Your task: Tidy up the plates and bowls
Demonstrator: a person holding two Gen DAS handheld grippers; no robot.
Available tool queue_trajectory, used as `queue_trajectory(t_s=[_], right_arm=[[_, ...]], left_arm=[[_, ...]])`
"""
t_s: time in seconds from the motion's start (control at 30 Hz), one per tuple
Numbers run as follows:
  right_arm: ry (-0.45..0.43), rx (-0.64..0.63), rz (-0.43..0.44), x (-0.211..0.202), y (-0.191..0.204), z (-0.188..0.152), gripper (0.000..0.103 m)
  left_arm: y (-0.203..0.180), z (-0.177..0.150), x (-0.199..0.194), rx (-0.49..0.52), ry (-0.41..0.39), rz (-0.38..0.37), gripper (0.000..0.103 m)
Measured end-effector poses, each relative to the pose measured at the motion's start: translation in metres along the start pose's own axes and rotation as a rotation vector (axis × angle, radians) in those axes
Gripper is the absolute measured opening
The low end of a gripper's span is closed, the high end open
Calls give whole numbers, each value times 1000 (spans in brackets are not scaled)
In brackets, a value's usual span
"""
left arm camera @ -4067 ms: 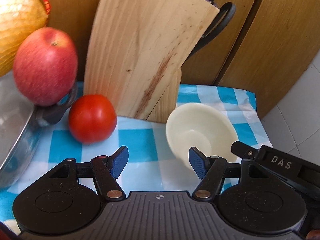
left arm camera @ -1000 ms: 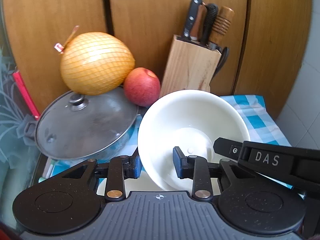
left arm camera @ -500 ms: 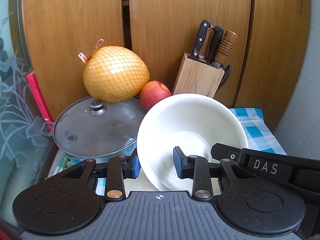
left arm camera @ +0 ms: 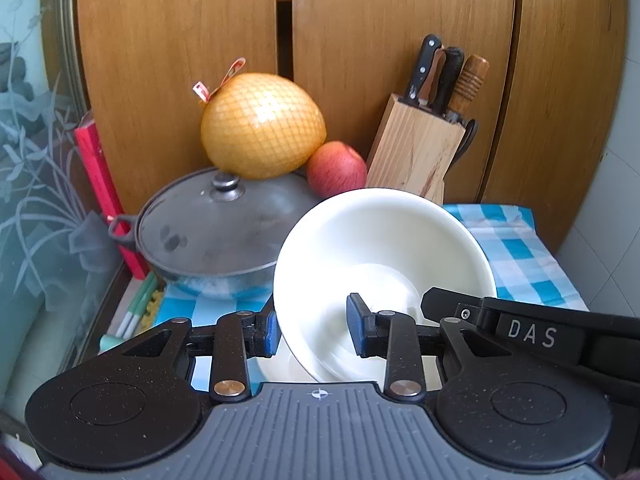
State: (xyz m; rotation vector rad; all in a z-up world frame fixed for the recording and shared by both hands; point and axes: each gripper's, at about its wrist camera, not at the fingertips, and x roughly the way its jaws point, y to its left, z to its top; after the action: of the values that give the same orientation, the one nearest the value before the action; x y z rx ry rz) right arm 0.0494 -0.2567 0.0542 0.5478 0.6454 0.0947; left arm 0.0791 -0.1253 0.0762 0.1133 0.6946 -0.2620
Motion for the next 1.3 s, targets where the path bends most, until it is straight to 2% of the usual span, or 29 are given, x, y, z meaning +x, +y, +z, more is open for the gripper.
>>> queue_trajectory(t_s=[0.43, 1.3], right_arm=[[58, -5, -25, 15, 3, -17, 11], [128, 3, -37, 57, 2, -13, 11]], left_arm=[[16, -21, 8, -22, 51, -2, 40], [30, -20, 44, -22, 125, 9, 40]])
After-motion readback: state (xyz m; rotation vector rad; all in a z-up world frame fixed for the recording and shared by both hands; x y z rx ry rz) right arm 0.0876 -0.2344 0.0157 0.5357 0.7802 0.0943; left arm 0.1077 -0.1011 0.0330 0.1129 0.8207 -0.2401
